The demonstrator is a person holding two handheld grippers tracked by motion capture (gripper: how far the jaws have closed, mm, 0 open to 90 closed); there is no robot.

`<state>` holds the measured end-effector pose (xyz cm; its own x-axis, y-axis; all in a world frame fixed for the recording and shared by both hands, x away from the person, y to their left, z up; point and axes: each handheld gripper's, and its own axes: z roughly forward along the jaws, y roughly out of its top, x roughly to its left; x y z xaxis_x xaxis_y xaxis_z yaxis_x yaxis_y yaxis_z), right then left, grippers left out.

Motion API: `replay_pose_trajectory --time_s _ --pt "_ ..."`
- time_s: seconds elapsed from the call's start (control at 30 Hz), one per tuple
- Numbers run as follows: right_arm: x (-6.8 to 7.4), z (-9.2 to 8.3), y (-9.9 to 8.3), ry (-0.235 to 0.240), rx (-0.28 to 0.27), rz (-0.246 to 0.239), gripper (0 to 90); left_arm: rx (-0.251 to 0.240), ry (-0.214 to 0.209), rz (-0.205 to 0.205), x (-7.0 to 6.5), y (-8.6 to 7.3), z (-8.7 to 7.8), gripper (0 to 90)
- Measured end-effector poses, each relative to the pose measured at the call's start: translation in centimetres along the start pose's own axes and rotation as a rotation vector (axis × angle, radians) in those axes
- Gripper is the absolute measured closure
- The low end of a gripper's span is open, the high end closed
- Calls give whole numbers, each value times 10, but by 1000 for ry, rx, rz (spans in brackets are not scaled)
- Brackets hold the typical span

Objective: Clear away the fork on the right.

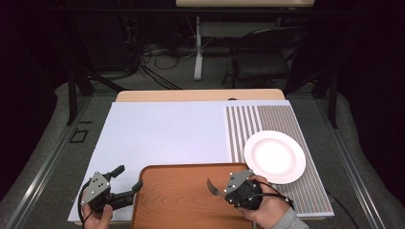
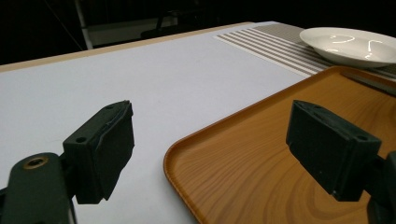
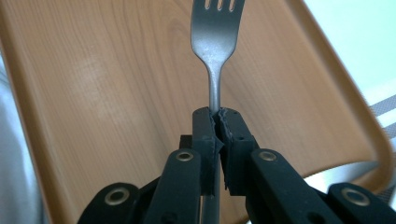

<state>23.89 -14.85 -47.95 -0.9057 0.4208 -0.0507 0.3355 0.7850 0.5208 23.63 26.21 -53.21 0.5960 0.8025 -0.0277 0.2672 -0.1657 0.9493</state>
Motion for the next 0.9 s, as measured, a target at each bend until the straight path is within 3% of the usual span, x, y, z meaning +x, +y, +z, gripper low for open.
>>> replay_pose_trajectory --time_s 0.2,0.9 --pt "2 4 3 4 5 4 856 1 -2 0 0 0 0 153" --pt "12 43 9 13 82 12 855 0 -5 -4 0 -1 2 153"
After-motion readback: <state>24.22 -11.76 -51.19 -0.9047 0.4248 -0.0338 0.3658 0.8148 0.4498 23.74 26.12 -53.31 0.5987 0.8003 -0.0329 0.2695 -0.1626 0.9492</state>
